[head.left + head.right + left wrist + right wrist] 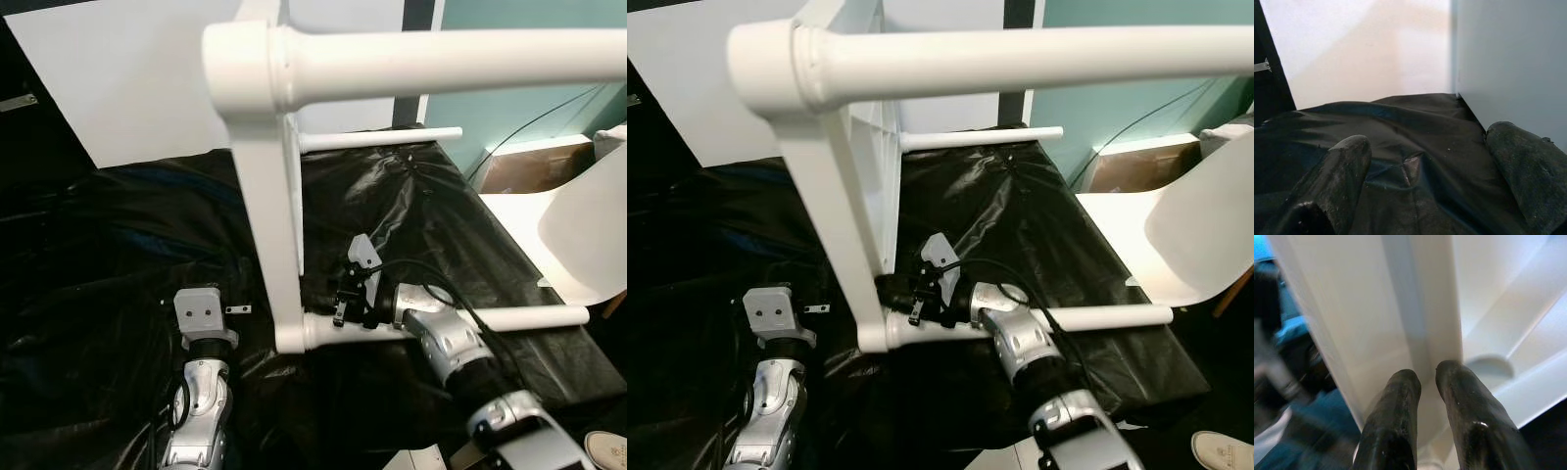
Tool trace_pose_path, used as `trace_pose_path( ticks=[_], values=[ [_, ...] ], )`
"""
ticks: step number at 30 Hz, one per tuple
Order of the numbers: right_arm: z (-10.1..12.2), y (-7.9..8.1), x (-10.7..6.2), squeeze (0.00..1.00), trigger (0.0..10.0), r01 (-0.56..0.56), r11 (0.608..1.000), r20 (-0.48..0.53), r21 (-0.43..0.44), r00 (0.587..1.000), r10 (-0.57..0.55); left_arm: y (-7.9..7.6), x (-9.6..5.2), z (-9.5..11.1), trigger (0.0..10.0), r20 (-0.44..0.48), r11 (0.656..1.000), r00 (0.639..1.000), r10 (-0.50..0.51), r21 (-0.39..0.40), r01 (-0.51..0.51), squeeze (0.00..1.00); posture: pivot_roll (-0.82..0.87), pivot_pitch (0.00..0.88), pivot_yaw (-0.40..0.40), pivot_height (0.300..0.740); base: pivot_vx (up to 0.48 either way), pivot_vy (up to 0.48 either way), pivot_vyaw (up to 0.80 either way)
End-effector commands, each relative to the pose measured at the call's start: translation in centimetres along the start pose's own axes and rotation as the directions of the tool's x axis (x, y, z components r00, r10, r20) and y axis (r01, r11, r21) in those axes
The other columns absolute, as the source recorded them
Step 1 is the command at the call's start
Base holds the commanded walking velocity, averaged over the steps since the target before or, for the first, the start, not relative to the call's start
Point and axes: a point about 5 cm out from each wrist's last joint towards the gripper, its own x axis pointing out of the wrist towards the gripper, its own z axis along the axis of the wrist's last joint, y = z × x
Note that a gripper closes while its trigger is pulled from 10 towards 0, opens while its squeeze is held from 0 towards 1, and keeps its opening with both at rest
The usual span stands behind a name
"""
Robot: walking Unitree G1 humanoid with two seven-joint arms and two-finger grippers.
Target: Building children table
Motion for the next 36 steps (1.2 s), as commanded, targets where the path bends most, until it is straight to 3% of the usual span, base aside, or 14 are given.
trace_pose_path(
  ticks=[1, 2, 9, 11, 17, 18, 21, 24, 25, 26, 28, 30, 32, 36],
  values=[
    [1.2, -0.5, -0.2, 0.0, 10.0, 0.077, 0.996, 0.051, -0.047, 0.996, -0.074, 0.0, -0.1, -0.2, 10.0, -0.004, 1.0, 1.0, -0.026, 0.018, 0.026, 0.0, -0.01, 0.0, 0.079, 0.74, 0.0, 0.0, 0.0],
    [1.2, -0.2, -0.3, 0.24, 10.0, 0.123, 0.991, 0.066, -0.046, 0.991, -0.12, -0.2, -0.1, -0.2, 10.0, -0.003, 0.999, 0.999, -0.033, 0.018, 0.033, 0.0, -0.02, 0.0, 0.084, 0.74, 0.0, 0.0, 0.0],
    [1.0, 0.3, -0.6, 0.24, 10.0, 0.191, 0.981, 0.078, -0.043, 0.979, -0.187, -0.4, -0.1, -0.1, 10.0, -0.001, 0.999, 0.999, -0.045, 0.017, 0.045, 0.0, -0.02, 0.0, 0.085, 0.74, 0.0, 0.0, 0.0],
    [0.9, 0.9, -0.9, 0.0, 10.0, 0.233, 0.971, 0.084, -0.05, 0.97, -0.228, -0.5, 0.0, -0.1, 10.0, 0.0, 0.999, 0.999, -0.051, 0.016, 0.051, 0.0, -0.03, 0.0, 0.09, 0.74, 0.0, 0.0, 0.0],
    [1.0, 0.8, -1.8, 0.0, 10.0, 0.308, 0.949, 0.089, -0.071, 0.949, -0.302, -0.5, 0.0, -0.1, 10.0, 0.0, 0.998, 0.998, -0.055, 0.015, 0.055, 0.0, -0.04, 0.0, 0.091, 0.74, 0.0, 0.0, 0.0],
    [1.1, 0.5, -2.4, 1.0, 10.0, 0.373, 0.923, 0.1, -0.09, 0.926, -0.364, -0.5, -0.1, 0.0, 10.0, -0.001, 0.998, 0.998, -0.062, -0.015, 0.062, 0.0, -0.04, 0.0, 0.091, 0.74, 0.0, 0.0, 0.0],
    [1.4, 0.0, -3.4, 1.0, 10.0, 0.474, 0.866, 0.118, -0.157, 0.88, -0.46, -0.4, -0.2, 0.0, 10.0, -0.004, 0.997, 0.998, -0.067, -0.025, 0.067, 0.0, -0.04, 0.0, 0.092, 0.74, 0.0, 0.0, 0.0],
    [1.4, 0.0, -3.7, 1.0, 10.0, 0.497, 0.848, 0.122, -0.186, 0.868, -0.482, -0.4, -0.2, -0.1, 10.0, -0.006, 0.998, 0.998, -0.066, -0.017, 0.066, 0.0, -0.04, 0.0, 0.093, 0.74, 0.0, 0.0, 0.0],
    [1.6, 0.0, -3.9, 0.08, 10.0, 0.517, 0.813, 0.128, -0.268, 0.855, -0.502, -0.3, -0.3, -0.2, 10.0, -0.009, 0.998, 0.998, -0.064, -0.011, 0.064, 0.0, -0.04, 0.0, 0.093, 0.74, 0.0, 0.0, 0.0],
    [1.6, 0.0, -3.9, 0.08, 10.0, 0.517, 0.813, 0.128, -0.268, 0.855, -0.502, -0.3, -0.3, -0.2, 10.0, -0.009, 0.998, 0.998, -0.064, -0.011, 0.064, 0.0, -0.04, 0.0, 0.093, 0.74, 0.0, 0.0, 0.0],
    [1.8, -0.3, -4.7, 0.0, 10.0, 0.553, 0.707, 0.133, -0.44, 0.819, -0.558, -0.3, -0.4, -0.4, 10.0, -0.017, 0.998, 0.998, -0.064, -0.009, 0.064, 0.0, -0.05, 0.0, 0.093, 0.74, 0.0, 0.0, 0.0],
    [1.8, -0.3, -4.7, 0.0, 10.0, 0.553, 0.707, 0.133, -0.44, 0.819, -0.558, -0.3, -0.4, -0.4, 10.0, -0.017, 0.998, 0.998, -0.064, -0.009, 0.064, 0.0, -0.05, 0.0, 0.093, 0.74, 0.0, 0.0, 0.0],
    [1.1, -0.3, -5.9, 0.0, 10.0, 0.57, 0.646, 0.119, -0.507, 0.789, -0.603, -0.3, -0.6, -0.5, 10.0, -0.024, 0.998, 0.997, -0.068, -0.005, 0.068, 0.0, -0.05, 0.0, 0.091, 0.74, 0.0, 0.0, 0.0],
    [0.5, 0.0, -7.0, 0.0, 10.0, 0.584, 0.63, 0.1, -0.512, 0.769, -0.632, -0.1, -1.0, -0.5, 10.0, -0.028, 0.997, 0.997, -0.073, 0.0, 0.073, 0.0, -0.05, 0.0, 0.091, 0.74, 0.0, 0.0, 0.0]
  ],
)
